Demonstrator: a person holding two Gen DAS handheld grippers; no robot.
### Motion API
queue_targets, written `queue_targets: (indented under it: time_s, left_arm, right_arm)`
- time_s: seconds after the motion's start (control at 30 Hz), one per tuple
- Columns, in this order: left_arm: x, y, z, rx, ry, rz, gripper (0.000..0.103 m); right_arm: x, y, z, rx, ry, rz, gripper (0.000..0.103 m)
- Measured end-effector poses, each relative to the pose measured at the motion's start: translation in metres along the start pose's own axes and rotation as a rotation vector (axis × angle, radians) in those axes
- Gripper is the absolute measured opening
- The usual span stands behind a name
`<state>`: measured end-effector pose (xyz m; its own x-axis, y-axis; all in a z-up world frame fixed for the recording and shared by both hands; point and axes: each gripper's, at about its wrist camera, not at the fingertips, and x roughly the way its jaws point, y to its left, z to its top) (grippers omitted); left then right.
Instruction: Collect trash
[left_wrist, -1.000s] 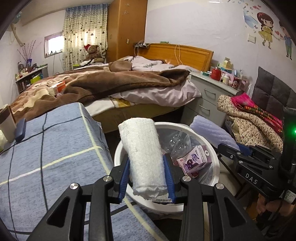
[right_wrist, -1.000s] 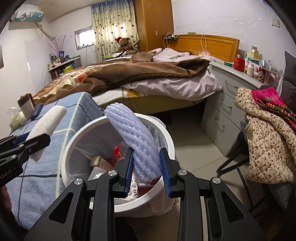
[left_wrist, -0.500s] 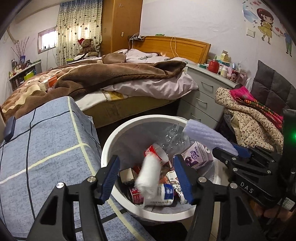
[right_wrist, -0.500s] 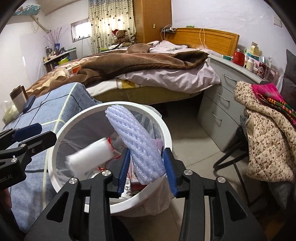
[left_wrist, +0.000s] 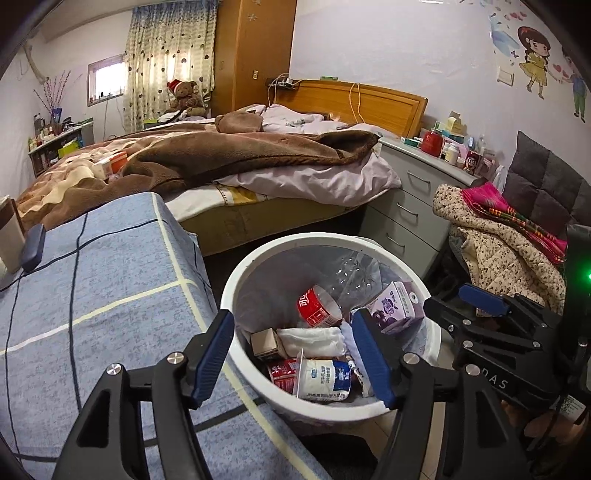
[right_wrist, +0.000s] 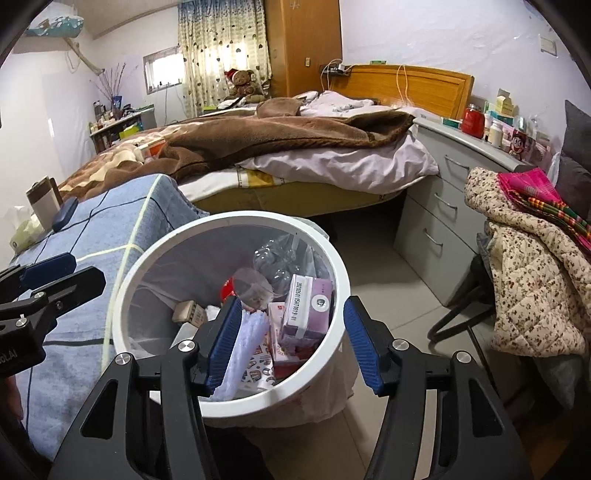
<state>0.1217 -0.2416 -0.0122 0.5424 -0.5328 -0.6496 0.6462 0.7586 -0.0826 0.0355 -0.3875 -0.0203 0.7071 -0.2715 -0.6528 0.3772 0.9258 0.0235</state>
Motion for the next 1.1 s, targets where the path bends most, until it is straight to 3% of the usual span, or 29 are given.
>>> queue_targets:
  time_s: [0.43, 0.57, 0.8, 1.1]
  left_arm:
    - [-0.052, 0.005, -0.025, -0.01, -0.093, 0.085, 0.076]
    - [-0.068, 0.009, -0.038, -0.021, -0.124, 0.139, 0.08]
    - [-0.09, 0.018, -0.06, -0.048, -0.158, 0.16, 0.081]
    - [-0.114, 0.031, -0.083, -0.094, -0.197, 0.244, 0.082]
  right_arm:
    - [-0.036, 0.018, -0.016, 0.008, -0.084, 0.037, 0.059]
    - [-0.048, 0.027, -0.027, -0.004, -0.112, 0.062, 0.068]
    - [-0.061, 0.039, -0.042, -0.012, -0.145, 0.093, 0.068]
    - [-0.076, 0.052, -0.059, -0.01, -0.184, 0.092, 0.068]
